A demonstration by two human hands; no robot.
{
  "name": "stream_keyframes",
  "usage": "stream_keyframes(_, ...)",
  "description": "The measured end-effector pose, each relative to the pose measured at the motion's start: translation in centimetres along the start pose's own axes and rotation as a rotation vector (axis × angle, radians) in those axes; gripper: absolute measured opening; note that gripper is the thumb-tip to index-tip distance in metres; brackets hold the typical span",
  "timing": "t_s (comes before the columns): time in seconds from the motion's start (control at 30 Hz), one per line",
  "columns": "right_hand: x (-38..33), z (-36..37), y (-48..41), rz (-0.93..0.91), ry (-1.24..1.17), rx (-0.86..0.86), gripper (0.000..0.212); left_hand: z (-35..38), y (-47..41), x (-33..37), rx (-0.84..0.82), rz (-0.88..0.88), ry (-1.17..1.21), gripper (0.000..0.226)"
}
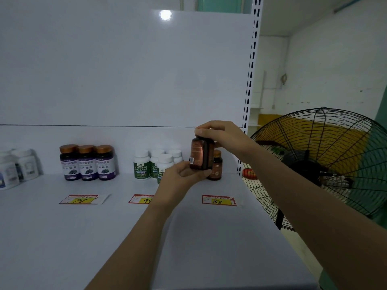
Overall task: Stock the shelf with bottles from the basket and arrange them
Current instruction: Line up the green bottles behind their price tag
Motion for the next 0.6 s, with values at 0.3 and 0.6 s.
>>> stream_keyframes(0.3, 2.1, 0.6, 0.0, 0.11, -0.365, -0.126, 0.018, 0.2, -0.1, 0.3, 0.023, -0.022, 0.046, 0.037)
stream_keyframes(0.6, 3.7, 1.0, 0.2, 0.198, -0.479, -0.135, 0.033, 0.5, -0.2, -0.3, -0.018, -0.089, 0.028, 0.043)
Point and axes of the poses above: each hand's wrist, its own y-axis away from the middle knuckle, its own z-axis out of the palm, x = y × z, the point moved 6 cm from there along -y, towards the middle knuckle, and after that the axes turned 6 degrees about -x, right-handed, at the moved point
